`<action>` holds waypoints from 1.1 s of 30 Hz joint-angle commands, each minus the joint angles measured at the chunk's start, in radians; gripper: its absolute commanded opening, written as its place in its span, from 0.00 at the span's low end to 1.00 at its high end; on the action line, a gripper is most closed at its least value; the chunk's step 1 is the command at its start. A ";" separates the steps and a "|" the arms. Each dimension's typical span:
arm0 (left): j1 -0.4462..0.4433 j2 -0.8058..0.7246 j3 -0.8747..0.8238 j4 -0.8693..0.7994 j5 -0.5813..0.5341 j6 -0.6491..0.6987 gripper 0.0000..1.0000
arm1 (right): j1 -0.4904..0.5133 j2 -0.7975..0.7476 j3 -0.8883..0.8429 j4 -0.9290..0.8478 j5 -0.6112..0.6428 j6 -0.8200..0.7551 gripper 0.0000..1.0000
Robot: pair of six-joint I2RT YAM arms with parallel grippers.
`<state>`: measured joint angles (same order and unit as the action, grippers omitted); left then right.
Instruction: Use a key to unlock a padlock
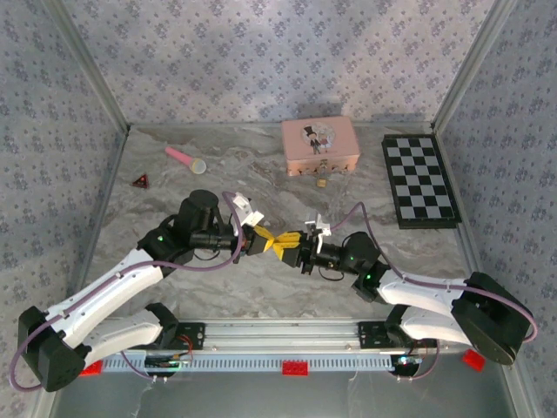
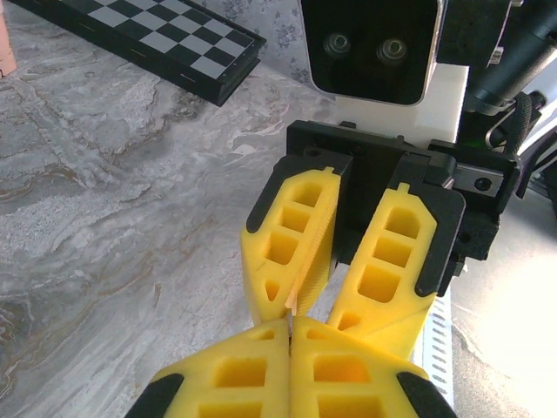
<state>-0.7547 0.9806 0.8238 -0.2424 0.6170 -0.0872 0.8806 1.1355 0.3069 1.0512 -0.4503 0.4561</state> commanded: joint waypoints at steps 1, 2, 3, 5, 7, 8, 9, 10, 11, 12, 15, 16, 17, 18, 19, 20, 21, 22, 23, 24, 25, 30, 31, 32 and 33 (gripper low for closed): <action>-0.001 0.001 0.019 0.016 0.029 0.007 0.00 | 0.004 0.007 0.032 0.015 -0.019 -0.002 0.20; -0.001 0.001 0.020 0.015 0.029 0.007 0.00 | 0.006 0.007 0.031 0.013 -0.019 -0.003 0.19; 0.000 0.001 0.020 0.015 0.029 0.007 0.00 | 0.004 0.007 0.031 0.013 -0.019 -0.004 0.17; -0.001 0.000 0.019 0.015 0.029 0.007 0.00 | 0.004 0.008 0.031 0.013 -0.021 -0.004 0.13; -0.002 -0.002 0.018 0.016 0.027 0.007 0.00 | 0.005 0.009 0.031 0.013 -0.022 -0.005 0.11; -0.001 -0.003 0.018 0.017 0.024 0.007 0.00 | 0.004 0.010 0.030 0.013 -0.022 -0.004 0.10; -0.001 -0.003 0.017 0.017 0.025 0.007 0.00 | 0.004 0.010 0.030 0.012 -0.024 -0.005 0.09; -0.001 -0.003 0.018 0.017 0.026 0.006 0.00 | 0.004 0.009 0.030 0.012 -0.024 -0.005 0.08; 0.000 -0.003 0.018 0.018 0.026 0.004 0.00 | 0.004 0.010 0.031 0.012 -0.023 -0.004 0.07; -0.001 -0.003 0.018 0.019 0.028 0.006 0.00 | 0.004 0.009 0.030 0.013 -0.024 -0.004 0.05; -0.002 -0.002 0.017 0.020 0.026 0.005 0.00 | 0.004 0.005 0.032 0.013 -0.023 -0.001 0.00; -0.001 -0.002 0.015 0.022 0.026 0.005 0.00 | 0.005 0.002 0.033 0.011 -0.019 0.002 0.00; -0.002 -0.002 0.014 0.025 0.023 0.004 0.01 | 0.004 -0.004 0.034 0.007 -0.013 0.007 0.00; -0.001 -0.002 0.014 0.027 0.017 -0.001 0.05 | 0.003 -0.012 0.034 0.000 -0.001 0.013 0.00; -0.001 -0.002 0.017 0.030 0.009 -0.007 0.10 | 0.003 -0.021 0.034 -0.014 0.012 0.020 0.00; -0.001 -0.002 0.018 0.036 0.002 -0.017 0.16 | 0.002 -0.037 0.036 -0.039 0.029 0.025 0.00; -0.001 -0.003 0.020 0.042 -0.011 -0.029 0.23 | 0.000 -0.059 0.039 -0.083 0.050 0.026 0.00; 0.000 -0.007 0.020 0.049 -0.030 -0.045 0.32 | -0.002 -0.082 0.044 -0.135 0.075 0.024 0.00; 0.000 -0.013 0.018 0.060 -0.066 -0.068 0.39 | -0.005 -0.112 0.051 -0.213 0.109 0.021 0.00; 0.003 -0.021 0.017 0.067 -0.106 -0.099 0.44 | -0.012 -0.146 0.058 -0.295 0.142 0.018 0.00; 0.008 -0.029 0.015 0.072 -0.138 -0.127 0.48 | -0.021 -0.175 0.064 -0.360 0.166 0.018 0.00; 0.064 -0.085 -0.014 0.044 -0.304 -0.312 0.65 | -0.131 -0.338 0.115 -0.763 0.309 0.068 0.00; 0.080 -0.093 -0.026 0.040 -0.328 -0.340 0.68 | -0.159 -0.357 0.123 -0.822 0.323 0.077 0.00; 0.101 -0.095 -0.044 0.046 -0.341 -0.361 0.68 | -0.189 -0.373 0.130 -0.868 0.330 0.082 0.00; 0.122 -0.089 -0.063 0.064 -0.344 -0.377 0.68 | -0.221 -0.384 0.136 -0.914 0.333 0.085 0.00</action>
<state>-0.6716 0.9001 0.7990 -0.2012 0.3641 -0.3519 0.7223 0.7876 0.4030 0.4049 -0.2016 0.5045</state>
